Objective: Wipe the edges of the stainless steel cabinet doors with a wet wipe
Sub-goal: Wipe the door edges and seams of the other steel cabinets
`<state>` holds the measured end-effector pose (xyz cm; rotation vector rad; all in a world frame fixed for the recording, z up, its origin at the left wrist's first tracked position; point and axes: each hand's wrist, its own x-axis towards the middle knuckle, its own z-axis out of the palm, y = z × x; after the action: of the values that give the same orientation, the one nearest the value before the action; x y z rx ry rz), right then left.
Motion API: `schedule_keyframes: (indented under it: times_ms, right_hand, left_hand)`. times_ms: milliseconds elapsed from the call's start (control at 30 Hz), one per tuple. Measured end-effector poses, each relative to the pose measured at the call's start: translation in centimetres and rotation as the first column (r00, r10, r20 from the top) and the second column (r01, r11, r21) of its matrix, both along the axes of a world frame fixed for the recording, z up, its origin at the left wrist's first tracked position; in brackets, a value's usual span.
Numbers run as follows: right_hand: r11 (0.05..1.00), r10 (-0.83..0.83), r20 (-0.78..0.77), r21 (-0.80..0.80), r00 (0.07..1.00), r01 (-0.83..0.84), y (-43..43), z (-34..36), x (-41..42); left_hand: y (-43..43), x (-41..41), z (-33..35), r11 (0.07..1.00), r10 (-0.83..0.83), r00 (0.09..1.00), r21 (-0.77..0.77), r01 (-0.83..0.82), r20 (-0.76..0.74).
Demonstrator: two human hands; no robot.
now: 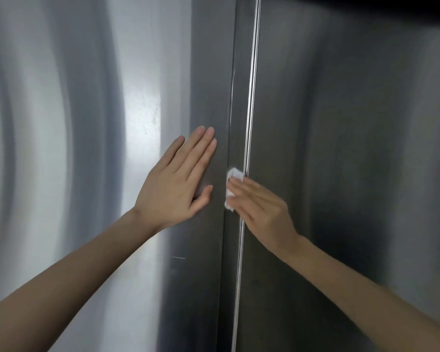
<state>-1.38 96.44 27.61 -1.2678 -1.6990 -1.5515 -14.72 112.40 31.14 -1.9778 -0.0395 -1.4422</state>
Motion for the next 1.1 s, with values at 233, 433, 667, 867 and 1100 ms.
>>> schedule_keyframes:
  times_ms: [233, 433, 667, 867, 1100]
  right_hand:
    - [0.994, -0.112, 0.33, 0.024, 0.937, 0.111, -1.4, 9.3, 1.3]
    - [0.994, -0.08, 0.126, 0.089, 0.989, 0.069, -0.7, 6.0, 0.5]
    - [0.995, -0.045, 0.333, -0.066, 0.942, 0.071, -1.9, 3.4, 1.4]
    - [0.996, -0.091, 0.317, 0.052, 0.944, 0.079, -1.0, 4.0, 1.8]
    - [0.996, -0.064, 0.471, -0.03, 0.88, 0.088, -1.6, 7.6, 2.2]
  left_hand:
    - [-0.1, 0.0, -0.1, 1.0, 0.001, 1.0, -0.002, -0.001, 0.007]
    - [-0.2, -0.1, -0.2, 1.0, -0.011, 1.0, -0.02, 0.011, -0.002]
    - [-0.3, -0.2, 0.0, 1.0, -0.012, 1.0, -0.021, 0.012, -0.012]
    - [-0.1, -0.2, -0.1, 1.0, -0.028, 1.0, -0.01, 0.028, 0.005]
    - [0.0, -0.1, -0.1, 0.999, -0.039, 0.999, -0.004, 0.039, 0.001]
